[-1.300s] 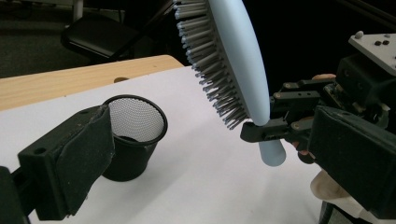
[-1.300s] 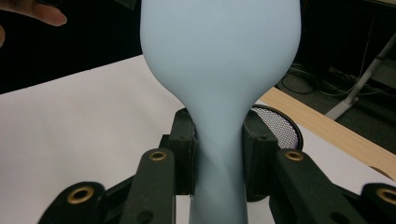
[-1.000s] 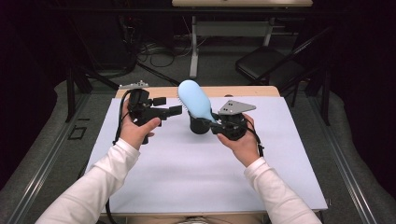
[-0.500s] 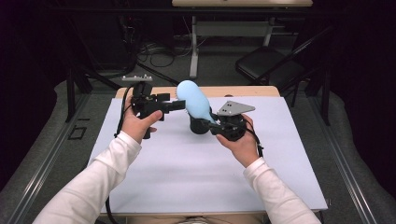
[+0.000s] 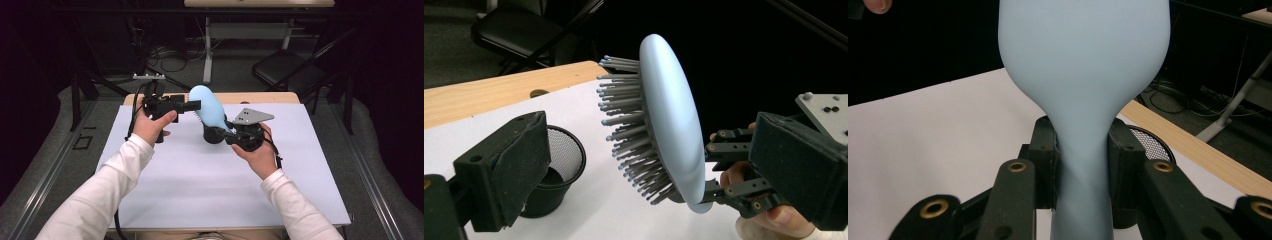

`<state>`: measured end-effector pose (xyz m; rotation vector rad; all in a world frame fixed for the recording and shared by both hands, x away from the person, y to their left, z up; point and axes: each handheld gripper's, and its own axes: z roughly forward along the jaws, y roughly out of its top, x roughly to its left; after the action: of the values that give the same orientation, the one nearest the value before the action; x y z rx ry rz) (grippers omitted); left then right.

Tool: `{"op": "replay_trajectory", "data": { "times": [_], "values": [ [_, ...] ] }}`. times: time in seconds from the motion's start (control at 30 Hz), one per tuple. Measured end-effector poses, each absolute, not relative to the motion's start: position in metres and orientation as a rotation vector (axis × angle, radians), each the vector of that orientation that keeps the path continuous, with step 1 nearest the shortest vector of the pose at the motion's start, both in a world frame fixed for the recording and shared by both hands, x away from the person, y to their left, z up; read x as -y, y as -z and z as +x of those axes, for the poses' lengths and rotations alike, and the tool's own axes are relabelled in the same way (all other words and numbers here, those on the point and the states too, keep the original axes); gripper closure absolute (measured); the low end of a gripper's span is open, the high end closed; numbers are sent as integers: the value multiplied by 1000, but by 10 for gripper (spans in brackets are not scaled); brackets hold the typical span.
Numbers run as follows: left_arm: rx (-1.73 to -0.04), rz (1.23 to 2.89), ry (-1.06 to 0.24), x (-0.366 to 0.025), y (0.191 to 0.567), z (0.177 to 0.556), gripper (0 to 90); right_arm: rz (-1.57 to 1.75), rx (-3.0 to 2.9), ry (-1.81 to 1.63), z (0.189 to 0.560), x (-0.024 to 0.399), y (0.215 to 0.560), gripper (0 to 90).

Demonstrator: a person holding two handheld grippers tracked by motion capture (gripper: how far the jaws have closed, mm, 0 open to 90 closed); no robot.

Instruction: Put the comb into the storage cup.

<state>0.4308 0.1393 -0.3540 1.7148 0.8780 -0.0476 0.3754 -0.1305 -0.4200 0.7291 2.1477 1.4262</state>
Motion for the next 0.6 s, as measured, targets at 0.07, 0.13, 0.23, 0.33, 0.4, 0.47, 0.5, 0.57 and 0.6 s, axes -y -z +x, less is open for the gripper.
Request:
{"op": "replay_trajectory", "data": {
  "times": [0.07, 0.13, 0.23, 0.33, 0.4, 0.47, 0.5, 0.57, 0.6],
  "values": [
    [-880, 1707, 55, -138, 353, 432, 32, 725, -2147, -1429, 375, 130, 420, 695],
    [-876, 1705, 55, -137, 353, 434, 32, 723, -2144, -1430, 375, 129, 420, 695],
    [-886, 1694, 76, -135, 353, 437, 40, 723, -2142, -1434, 375, 129, 420, 695],
    [-901, 1699, 85, -134, 354, 439, 48, 722, -2139, -1440, 375, 129, 420, 695],
    [-905, 1701, 87, -133, 355, 441, 54, 721, -2138, -1443, 374, 129, 420, 695],
    [-914, 1693, 99, -133, 356, 442, 54, 719, -2139, -1443, 374, 129, 420, 695],
    [-915, 1697, 101, -133, 357, 443, 54, 718, -2140, -1441, 374, 128, 420, 695],
    [-922, 1689, 104, -133, 357, 443, 59, 717, -2141, -1435, 374, 128, 421, 695],
    [-922, 1689, 103, -133, 357, 444, 64, 716, -2143, -1434, 374, 128, 421, 695]
  ]
}}
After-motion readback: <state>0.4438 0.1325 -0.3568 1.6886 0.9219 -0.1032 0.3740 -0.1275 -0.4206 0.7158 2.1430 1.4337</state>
